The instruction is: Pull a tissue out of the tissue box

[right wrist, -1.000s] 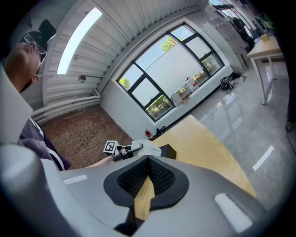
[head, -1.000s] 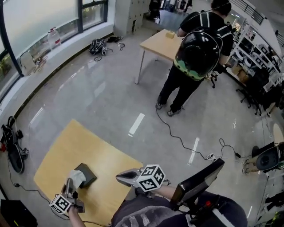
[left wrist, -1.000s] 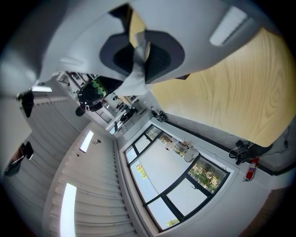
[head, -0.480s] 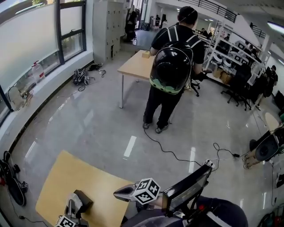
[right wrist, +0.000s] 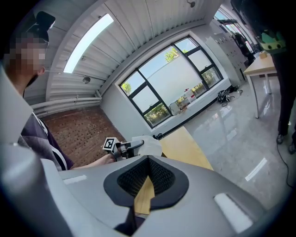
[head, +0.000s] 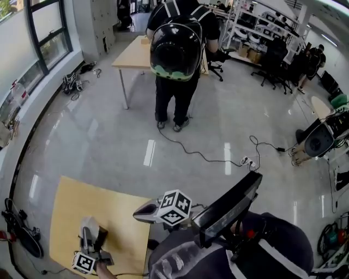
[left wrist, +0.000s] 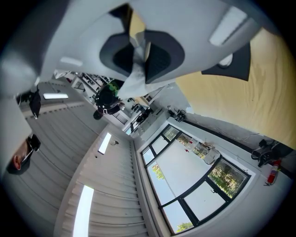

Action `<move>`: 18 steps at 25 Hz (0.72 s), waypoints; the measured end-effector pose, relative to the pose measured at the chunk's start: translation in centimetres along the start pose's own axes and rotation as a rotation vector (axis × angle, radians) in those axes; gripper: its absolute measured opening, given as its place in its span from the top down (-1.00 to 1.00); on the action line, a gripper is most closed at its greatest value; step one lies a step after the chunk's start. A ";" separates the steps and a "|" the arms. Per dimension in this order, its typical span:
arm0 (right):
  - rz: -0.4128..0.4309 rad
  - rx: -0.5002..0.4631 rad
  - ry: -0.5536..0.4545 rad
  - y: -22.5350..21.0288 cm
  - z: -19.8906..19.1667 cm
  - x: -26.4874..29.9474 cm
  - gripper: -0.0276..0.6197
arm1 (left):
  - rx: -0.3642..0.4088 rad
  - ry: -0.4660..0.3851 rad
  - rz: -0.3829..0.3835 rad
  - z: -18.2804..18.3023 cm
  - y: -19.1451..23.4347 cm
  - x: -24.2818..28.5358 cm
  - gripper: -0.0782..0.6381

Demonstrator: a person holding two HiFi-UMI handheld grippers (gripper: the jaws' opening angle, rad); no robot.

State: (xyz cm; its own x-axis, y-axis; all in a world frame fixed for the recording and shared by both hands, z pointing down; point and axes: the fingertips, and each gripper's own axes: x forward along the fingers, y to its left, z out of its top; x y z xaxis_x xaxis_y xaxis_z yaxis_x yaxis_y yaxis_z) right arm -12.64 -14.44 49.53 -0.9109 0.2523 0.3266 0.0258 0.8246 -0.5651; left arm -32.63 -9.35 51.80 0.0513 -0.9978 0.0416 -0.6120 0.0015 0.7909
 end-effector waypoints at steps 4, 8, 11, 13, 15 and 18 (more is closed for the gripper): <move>0.016 0.010 -0.008 -0.7 0.5 -1.9 0.93 | 0.175 0.058 0.104 -0.4 -2.1 0.3 0.77; 0.065 0.028 0.000 -0.8 0.1 -2.6 0.93 | 0.219 0.074 0.120 -2.1 -5.0 0.6 0.77; 0.108 0.039 0.010 -0.3 -0.6 -2.1 0.93 | 0.218 0.078 0.119 -3.2 -6.3 -0.1 0.77; 0.125 0.038 0.010 -0.1 -0.7 -2.0 0.93 | 0.219 0.080 0.115 -3.9 -7.2 -0.3 0.77; 0.132 0.030 0.005 -0.5 -0.3 -2.0 0.93 | 0.229 0.081 0.106 -4.3 -7.9 0.1 0.77; 0.160 0.051 -0.012 0.1 -0.3 -0.6 0.93 | 0.269 0.104 0.139 -4.2 -7.6 -1.8 0.77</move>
State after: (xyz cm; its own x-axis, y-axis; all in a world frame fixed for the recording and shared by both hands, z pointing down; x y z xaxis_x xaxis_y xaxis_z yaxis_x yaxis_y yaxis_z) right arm -11.92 -14.35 49.51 -0.9017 0.3717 0.2209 0.1499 0.7479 -0.6466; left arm -24.70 -7.29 48.27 0.0249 -0.9772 0.2109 -0.8047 0.1056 0.5843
